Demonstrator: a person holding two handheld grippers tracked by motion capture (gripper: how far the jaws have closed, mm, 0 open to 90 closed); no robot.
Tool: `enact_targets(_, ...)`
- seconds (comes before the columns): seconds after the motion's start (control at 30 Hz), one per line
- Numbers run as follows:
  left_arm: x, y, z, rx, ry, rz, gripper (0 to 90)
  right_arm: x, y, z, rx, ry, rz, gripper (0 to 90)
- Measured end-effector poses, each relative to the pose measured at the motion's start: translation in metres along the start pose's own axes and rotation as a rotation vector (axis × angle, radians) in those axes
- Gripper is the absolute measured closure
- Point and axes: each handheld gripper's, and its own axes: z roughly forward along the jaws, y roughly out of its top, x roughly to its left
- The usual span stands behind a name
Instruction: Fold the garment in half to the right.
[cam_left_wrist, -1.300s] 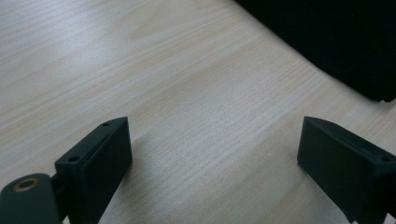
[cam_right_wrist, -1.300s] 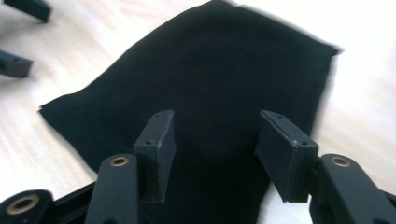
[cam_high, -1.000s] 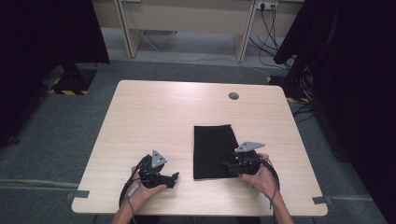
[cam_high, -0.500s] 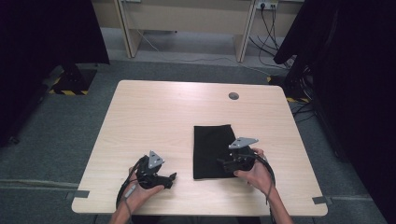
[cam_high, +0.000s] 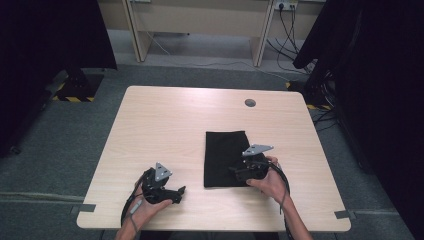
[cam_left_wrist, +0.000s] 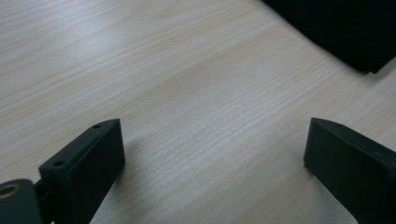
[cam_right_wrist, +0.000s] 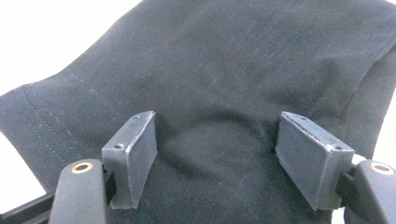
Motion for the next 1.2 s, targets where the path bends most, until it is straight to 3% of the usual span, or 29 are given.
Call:
enact_targets(0.73, 0.0, 0.0, 0.001, 0.009, -0.003, 0.002, 0.8, -0.004, 0.04, 0.038, 0.016, 0.023, -0.035, 30.0)
enact_targets(1.03, 0.0, 0.0, 0.001, 0.008, -0.003, 0.002, 0.7, -0.003, 0.044, 0.042, 0.019, 0.026, -0.025, 29.9)
enact_targets(1.2, 0.0, 0.0, 0.001, 0.01, -0.004, 0.003, 0.6, 0.001, 0.043, 0.039, 0.023, -0.001, -0.069, 29.8)
